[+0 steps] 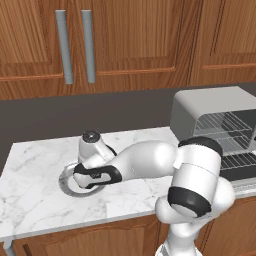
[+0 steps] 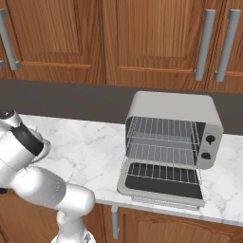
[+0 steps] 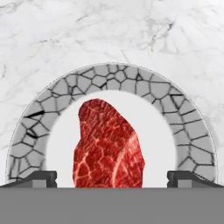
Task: Open the toaster oven door. Place the hotdog bun on the top rack in the toaster oven and place the steak on the bottom rack.
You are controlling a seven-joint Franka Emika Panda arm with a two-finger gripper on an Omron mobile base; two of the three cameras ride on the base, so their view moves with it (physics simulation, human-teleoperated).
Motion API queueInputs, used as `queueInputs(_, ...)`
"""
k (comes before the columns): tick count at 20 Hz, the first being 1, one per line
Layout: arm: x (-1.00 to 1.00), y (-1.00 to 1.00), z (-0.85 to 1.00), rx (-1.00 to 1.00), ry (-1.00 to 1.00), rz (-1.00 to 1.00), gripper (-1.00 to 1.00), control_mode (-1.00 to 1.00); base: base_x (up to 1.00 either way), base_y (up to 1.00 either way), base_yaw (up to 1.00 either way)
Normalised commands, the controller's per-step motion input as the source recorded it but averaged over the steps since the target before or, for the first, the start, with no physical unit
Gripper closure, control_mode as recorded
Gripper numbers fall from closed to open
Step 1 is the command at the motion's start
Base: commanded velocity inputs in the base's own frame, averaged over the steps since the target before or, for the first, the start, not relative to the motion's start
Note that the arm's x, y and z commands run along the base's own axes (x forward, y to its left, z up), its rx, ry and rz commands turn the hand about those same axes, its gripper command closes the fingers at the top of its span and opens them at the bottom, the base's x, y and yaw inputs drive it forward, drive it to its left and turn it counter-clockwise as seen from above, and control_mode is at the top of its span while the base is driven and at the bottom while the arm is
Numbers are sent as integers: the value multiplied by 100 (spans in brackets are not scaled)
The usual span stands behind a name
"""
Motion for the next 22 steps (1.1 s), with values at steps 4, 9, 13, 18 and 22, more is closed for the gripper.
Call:
queueInputs(4,11,18,-14,-1,0,2,-100,-100,0,0,0)
queueInputs(9,8,18,-14,-1,2,0,-100,-100,0,0,0)
queueInputs(13,9,9,-14,-1,5,0,-100,-100,0,0,0)
queueInputs(18,5,0,-11,-5,6,0,-100,-100,0,0,0)
queueInputs(22,4,0,-15,-5,5,0,-100,-100,0,0,0)
